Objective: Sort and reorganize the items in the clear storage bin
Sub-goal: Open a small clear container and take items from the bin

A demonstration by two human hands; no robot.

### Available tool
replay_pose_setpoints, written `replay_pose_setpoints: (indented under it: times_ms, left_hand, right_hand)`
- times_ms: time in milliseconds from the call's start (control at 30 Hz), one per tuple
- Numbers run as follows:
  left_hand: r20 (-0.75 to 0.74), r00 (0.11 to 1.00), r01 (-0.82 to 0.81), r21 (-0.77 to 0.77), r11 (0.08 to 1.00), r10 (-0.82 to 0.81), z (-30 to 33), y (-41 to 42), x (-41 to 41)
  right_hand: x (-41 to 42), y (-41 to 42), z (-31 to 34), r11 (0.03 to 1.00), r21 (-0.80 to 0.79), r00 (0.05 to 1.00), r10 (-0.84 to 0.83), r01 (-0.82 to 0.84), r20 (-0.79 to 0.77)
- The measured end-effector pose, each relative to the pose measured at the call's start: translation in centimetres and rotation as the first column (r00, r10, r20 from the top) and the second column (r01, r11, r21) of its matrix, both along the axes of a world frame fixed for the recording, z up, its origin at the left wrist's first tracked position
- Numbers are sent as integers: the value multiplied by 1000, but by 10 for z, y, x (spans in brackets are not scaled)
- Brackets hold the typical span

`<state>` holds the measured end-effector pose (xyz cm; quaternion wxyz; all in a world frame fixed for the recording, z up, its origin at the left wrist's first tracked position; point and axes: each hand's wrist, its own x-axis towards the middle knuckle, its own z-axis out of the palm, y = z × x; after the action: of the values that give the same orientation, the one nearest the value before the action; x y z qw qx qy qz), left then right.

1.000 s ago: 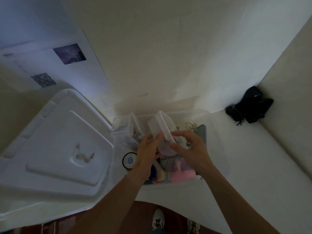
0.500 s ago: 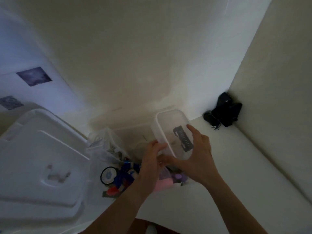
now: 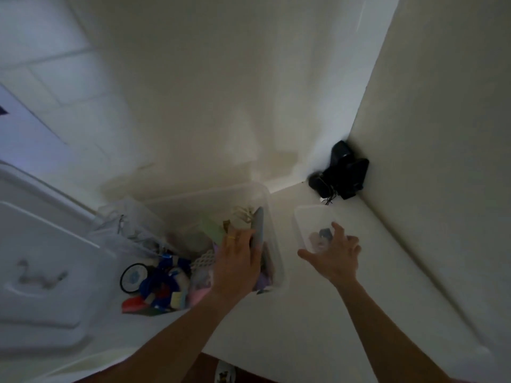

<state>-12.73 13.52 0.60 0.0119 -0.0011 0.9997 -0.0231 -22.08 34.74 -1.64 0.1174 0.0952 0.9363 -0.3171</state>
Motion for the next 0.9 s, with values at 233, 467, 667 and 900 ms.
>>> replay_pose_setpoints:
  times_ms: [233, 467, 667, 900]
  left_hand:
    - [42, 993, 113, -80, 990, -110, -23, -8, 15]
    - [108, 979, -192, 202, 960, 172, -25, -16, 17]
    - [124, 978, -190, 198, 962, 168, -21, -41, 11]
    - [251, 952, -224, 180, 958, 175, -31, -45, -6]
  right_hand:
    - [10, -30, -60, 993, 105, 998, 50, -52, 30]
    - [15, -29, -48, 995, 98, 999, -18, 22, -40]
    - [42, -86, 65, 956, -194, 839, 86, -222, -537]
    - [35, -155, 8, 874, 176, 890, 456, -453, 22]
